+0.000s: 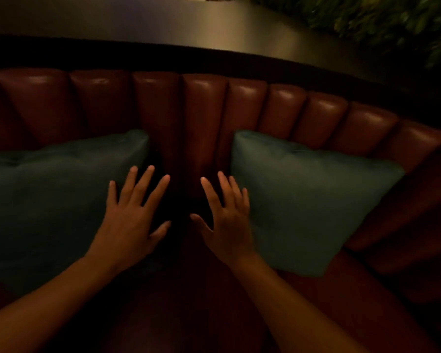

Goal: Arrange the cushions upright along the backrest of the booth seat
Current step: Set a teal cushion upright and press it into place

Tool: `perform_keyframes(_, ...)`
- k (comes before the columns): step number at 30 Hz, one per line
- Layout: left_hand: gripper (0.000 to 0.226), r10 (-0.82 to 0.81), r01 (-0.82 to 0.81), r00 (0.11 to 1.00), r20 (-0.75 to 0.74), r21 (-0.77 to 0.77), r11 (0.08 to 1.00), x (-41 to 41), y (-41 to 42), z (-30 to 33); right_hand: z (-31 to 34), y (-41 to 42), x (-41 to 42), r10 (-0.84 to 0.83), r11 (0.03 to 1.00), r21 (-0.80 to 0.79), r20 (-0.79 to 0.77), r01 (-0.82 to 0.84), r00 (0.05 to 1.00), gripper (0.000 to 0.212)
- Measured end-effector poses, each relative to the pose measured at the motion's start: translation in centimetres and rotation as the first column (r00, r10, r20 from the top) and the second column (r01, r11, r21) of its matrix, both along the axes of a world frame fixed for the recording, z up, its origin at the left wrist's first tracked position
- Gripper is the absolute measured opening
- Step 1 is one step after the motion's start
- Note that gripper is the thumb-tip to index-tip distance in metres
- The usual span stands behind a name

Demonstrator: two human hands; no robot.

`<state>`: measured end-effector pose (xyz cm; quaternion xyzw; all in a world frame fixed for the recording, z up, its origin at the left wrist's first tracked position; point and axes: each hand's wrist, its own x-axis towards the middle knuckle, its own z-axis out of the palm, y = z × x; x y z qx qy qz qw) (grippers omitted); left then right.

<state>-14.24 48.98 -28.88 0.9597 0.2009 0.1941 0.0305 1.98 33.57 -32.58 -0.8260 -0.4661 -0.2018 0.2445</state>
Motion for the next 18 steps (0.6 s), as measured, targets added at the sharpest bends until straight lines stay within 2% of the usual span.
perform_keyframes(3,0.097,-0.024,0.028,0.999,0.043,-0.108,0.994,2.9,-2.1,1.0,1.0,-3.7,2.2,-0.056,0.997,0.056,-0.02,0.057,0.998,0.069)
perform_keyframes(6,0.095,0.011,0.042,0.988,0.154,-0.337,0.941,6.2,-4.8,1.2,1.8,-8.1,4.9,-0.127,0.985,0.117,-0.013,0.127,0.992,0.068)
perform_keyframes(7,0.095,0.018,0.05,0.984,0.177,-0.37,0.928,7.2,-5.6,1.3,2.1,-9.5,5.8,-0.155,0.98,0.124,-0.011,0.155,0.988,0.069)
perform_keyframes(11,0.096,-0.014,0.075,0.981,0.194,-0.31,0.948,10.7,-7.9,1.6,4.2,-14.9,9.7,-0.25,0.962,0.115,-0.011,0.249,0.968,0.073)
perform_keyframes(13,0.098,-0.01,0.082,0.979,0.206,-0.344,0.935,12.4,-8.8,2.0,5.3,-17.5,11.4,-0.294,0.947,0.121,-0.04,0.296,0.955,0.075)
perform_keyframes(15,0.103,0.038,0.087,0.965,0.261,-0.45,0.889,13.9,-10.0,2.8,6.0,-19.6,13.0,-0.344,0.924,0.15,-0.078,0.352,0.936,0.079)
perform_keyframes(18,0.114,0.236,0.046,0.924,0.301,-0.7,0.712,15.8,-11.1,3.3,6.0,-21.9,14.9,-0.39,0.874,0.223,-0.207,0.431,0.897,0.091)
